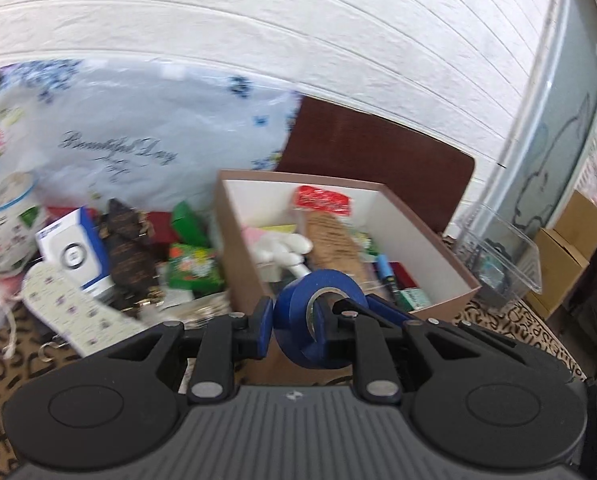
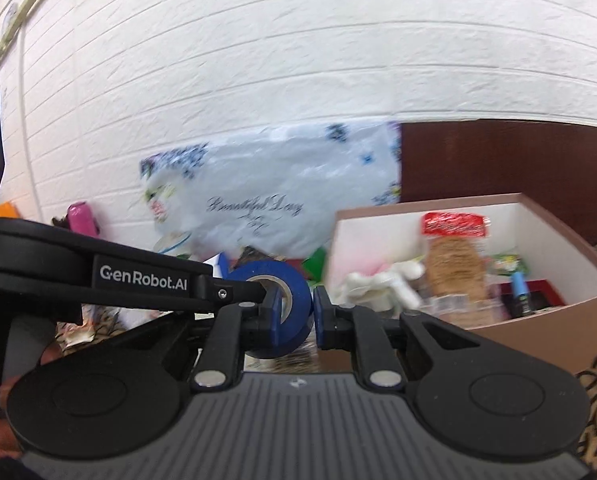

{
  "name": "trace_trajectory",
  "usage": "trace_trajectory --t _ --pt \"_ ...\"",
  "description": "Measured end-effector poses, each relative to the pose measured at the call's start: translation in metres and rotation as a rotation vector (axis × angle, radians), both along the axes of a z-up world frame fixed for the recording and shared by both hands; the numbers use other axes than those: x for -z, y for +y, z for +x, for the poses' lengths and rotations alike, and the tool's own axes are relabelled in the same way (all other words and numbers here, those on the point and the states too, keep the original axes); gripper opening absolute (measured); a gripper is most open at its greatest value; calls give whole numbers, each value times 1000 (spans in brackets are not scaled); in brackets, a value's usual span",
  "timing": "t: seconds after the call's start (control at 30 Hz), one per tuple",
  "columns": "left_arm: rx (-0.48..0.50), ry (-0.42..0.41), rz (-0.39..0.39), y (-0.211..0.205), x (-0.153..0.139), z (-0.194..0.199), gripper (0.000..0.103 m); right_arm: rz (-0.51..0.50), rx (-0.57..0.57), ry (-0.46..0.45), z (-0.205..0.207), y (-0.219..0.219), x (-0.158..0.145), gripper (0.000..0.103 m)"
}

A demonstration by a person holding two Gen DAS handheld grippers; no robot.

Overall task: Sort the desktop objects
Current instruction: 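Lift the tape roll and carry it into the cardboard box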

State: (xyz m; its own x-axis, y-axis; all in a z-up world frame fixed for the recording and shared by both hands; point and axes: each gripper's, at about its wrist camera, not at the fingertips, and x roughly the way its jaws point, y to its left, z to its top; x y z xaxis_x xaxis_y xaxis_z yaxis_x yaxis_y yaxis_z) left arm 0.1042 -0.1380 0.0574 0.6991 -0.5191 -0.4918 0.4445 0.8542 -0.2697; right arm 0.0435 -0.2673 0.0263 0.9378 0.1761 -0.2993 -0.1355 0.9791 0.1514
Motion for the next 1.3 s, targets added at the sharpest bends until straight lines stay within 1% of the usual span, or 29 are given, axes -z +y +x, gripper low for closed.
trace_trajectory --t 0.17,0.37,0.53,0.73,0.87,0.97,1.0,1.03,1.07,1.13,1.17,1.2,1.23,1.27,1.3 --pt "62 4 14 -51 -1 13 21 15 89 -13 0 -47 -1 15" --pt "132 18 58 -106 2 32 21 38 165 7 11 -98 7 15" --pt "176 56 49 -141 11 53 21 32 211 30 22 -131 12 15" --pt "205 106 44 -172 28 80 22 36 251 70 41 -163 26 15" --pt "216 133 27 -184 38 96 22 52 265 107 57 -179 37 15" --pt "217 136 27 -191 40 105 22 37 274 114 66 -186 38 15" --pt "216 137 29 -192 41 108 23 37 274 118 69 -187 39 15" --pt "218 136 27 -193 41 110 23 38 273 124 73 -189 39 12" --pt "219 132 25 -194 41 111 23 25 283 126 76 -189 39 12" --pt "212 116 36 -196 40 111 29 -16 292 119 79 -188 37 14" --pt "207 107 40 -196 39 111 33 -10 291 125 81 -190 37 15" --pt "198 100 42 -194 38 110 44 -3 296 137 83 -192 36 16" --pt "184 94 45 -192 37 110 58 -7 305 138 84 -193 35 16" --pt "168 90 45 -189 35 110 65 -21 312 131 83 -193 34 17" --pt "159 89 35 -186 34 110 81 -33 316 124 82 -192 32 17"
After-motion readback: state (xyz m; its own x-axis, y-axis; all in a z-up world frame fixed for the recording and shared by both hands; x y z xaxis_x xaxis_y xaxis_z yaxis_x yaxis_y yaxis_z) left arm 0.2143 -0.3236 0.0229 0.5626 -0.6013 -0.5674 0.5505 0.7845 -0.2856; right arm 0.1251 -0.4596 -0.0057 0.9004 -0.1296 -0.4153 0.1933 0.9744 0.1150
